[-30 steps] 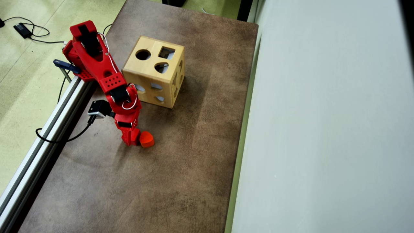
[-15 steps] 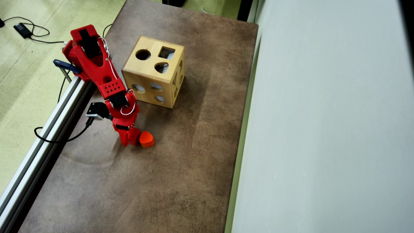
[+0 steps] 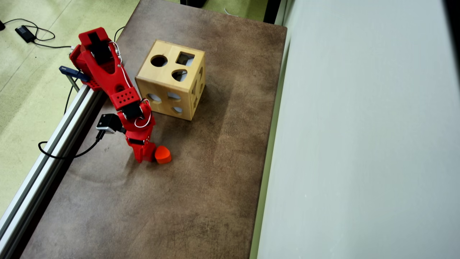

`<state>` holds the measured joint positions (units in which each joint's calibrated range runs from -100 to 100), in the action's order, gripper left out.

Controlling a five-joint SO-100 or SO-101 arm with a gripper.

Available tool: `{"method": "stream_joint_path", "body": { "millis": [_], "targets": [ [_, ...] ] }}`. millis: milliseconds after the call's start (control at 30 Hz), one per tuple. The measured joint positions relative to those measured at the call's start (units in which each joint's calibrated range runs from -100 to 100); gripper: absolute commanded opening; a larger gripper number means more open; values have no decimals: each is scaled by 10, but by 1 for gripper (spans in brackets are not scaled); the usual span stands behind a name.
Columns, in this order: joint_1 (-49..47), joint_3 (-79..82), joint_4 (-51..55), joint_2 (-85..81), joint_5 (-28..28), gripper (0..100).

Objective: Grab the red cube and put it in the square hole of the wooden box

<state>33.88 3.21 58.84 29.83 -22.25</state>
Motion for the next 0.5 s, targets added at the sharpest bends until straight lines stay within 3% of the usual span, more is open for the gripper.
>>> {"method": "stream_joint_path", "body": {
  "millis": [233, 500],
  "targets": [
    [1, 0, -4, 0, 0, 1],
    [1, 0, -4, 0, 0, 4]
  ]
}}
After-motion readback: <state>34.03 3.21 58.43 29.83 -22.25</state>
